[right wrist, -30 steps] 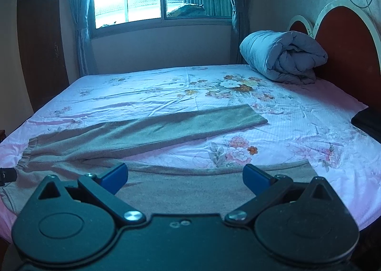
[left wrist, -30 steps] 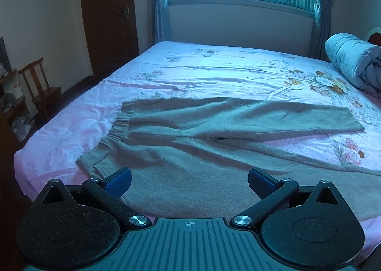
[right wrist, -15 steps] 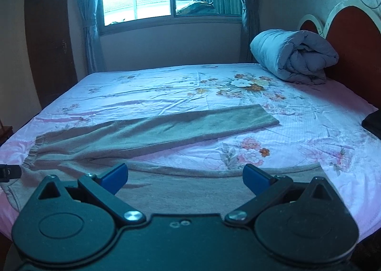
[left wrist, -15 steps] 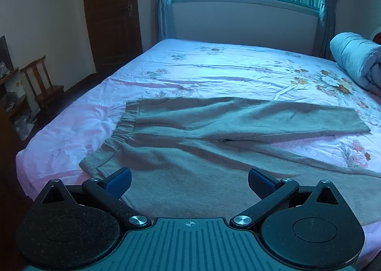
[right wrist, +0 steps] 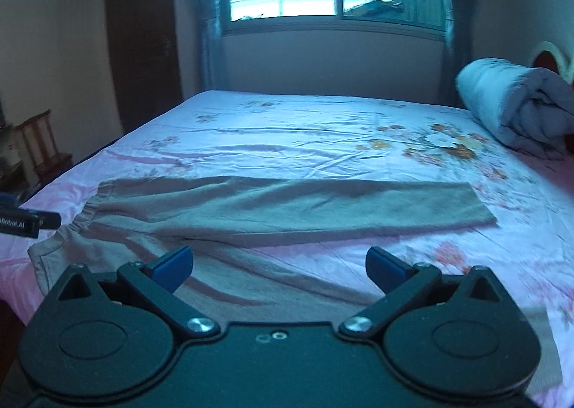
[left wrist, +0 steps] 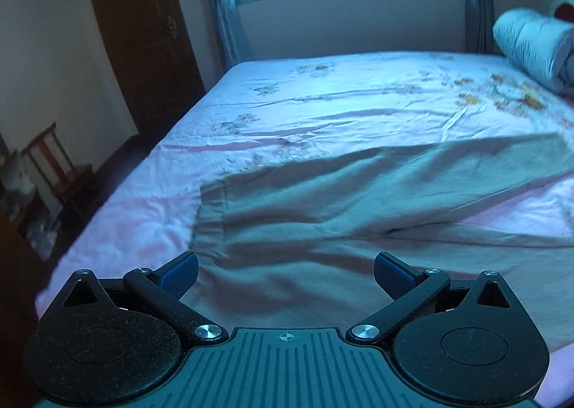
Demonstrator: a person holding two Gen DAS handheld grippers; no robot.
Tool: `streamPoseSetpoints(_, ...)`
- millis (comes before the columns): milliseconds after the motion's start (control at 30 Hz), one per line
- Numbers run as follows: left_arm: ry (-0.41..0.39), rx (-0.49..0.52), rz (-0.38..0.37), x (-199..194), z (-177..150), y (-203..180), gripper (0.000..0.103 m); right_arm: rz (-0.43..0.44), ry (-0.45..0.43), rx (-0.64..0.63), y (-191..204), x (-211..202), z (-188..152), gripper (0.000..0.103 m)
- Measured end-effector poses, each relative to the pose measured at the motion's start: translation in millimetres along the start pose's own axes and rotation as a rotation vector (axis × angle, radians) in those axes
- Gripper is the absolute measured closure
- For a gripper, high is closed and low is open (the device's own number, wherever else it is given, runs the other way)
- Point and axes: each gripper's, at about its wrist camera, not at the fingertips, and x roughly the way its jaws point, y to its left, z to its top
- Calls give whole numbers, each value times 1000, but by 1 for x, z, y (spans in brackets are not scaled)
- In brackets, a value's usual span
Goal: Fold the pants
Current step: 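Lower both tools to the pants waistband and close on its edge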
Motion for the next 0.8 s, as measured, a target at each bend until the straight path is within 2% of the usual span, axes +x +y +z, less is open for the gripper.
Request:
streamPoseSetpoints(133, 25, 39, -20, 36, 19, 19, 0, 38, 15, -41, -2, 29, 16, 8)
streamPoseSetpoints(300, 44, 47, -33, 81, 37, 46, 0, 99, 101, -62, -6, 76, 39, 19)
streamPoseSetpoints(400, 64, 87, 6, 112, 48, 59, 0, 130, 138, -85, -3, 104, 52, 21)
streamPoseSetpoints(500, 104, 168, 9, 146, 62, 67, 0, 154, 180, -167, 6, 133, 63, 29)
streamPoseSetpoints(567, 132, 211, -18, 171, 71, 72, 0, 175, 211, -244, 15, 153, 69, 39)
streamPoseSetpoints(667, 148, 266, -59, 205, 83, 77, 0, 205, 246, -357, 29, 185, 79, 45)
streamPoseSetpoints(800, 154, 331, -78, 246, 95, 82, 0, 253, 297, -423, 41, 224, 90, 52)
